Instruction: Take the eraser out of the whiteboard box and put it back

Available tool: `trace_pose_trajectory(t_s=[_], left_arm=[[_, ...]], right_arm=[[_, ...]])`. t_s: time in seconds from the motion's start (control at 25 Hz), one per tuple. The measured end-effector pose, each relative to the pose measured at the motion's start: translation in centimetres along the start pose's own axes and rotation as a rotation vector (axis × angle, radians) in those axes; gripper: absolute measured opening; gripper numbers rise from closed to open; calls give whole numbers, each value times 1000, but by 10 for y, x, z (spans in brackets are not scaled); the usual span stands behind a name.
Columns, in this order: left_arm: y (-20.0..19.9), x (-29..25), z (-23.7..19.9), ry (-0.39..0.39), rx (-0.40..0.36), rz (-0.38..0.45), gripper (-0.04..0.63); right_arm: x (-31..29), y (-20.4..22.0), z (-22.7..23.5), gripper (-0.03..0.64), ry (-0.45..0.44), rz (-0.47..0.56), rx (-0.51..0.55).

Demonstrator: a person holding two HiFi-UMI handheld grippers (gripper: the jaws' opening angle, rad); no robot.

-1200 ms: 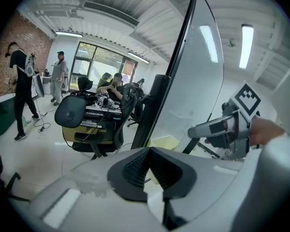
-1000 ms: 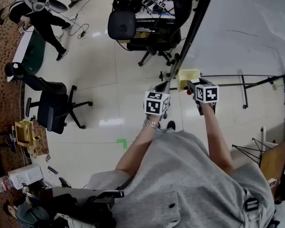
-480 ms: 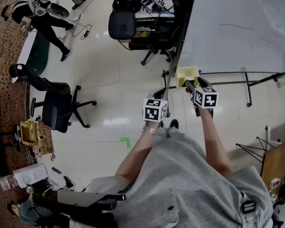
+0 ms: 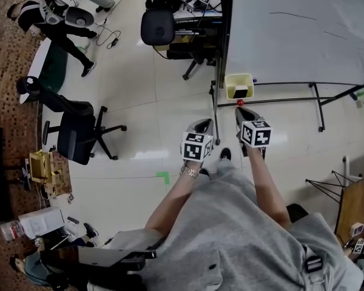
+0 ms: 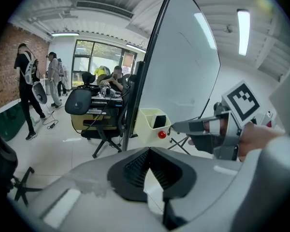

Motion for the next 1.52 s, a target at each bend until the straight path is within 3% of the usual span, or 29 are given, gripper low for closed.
trace_pose_trajectory(t_s=[0.16,0.32,0.48,0.84,1.24,1.52], left_arm=[[-2,26,11,40,-38,53,5],[14,50,21,77,-38,60,5],[28,64,22,95,-23,55,5],[22,67,39,96,-35,41,5],[1,51,68,117,-74,90,3],[-7,49,76,90,-87,130,3]], right_arm=[[4,19,-49,3,-29,-75,32],[16,34,-98,3,-76,-94,-5],[28,48,-120,3,-32,-132,5],[45,33,-113,3,-9,-115,19],[63,40,-104,3,-40,-117,34],[67,29,-94,3,-58,-80,35]])
Point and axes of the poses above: the fingertips, and each gripper's own axes: x backward along the fingers, z to its right, y out of its underside, the point moved 6 cm from there along x, backward along the fingers, and after that the axes turned 7 degrees about x, right-handed, at the moved point
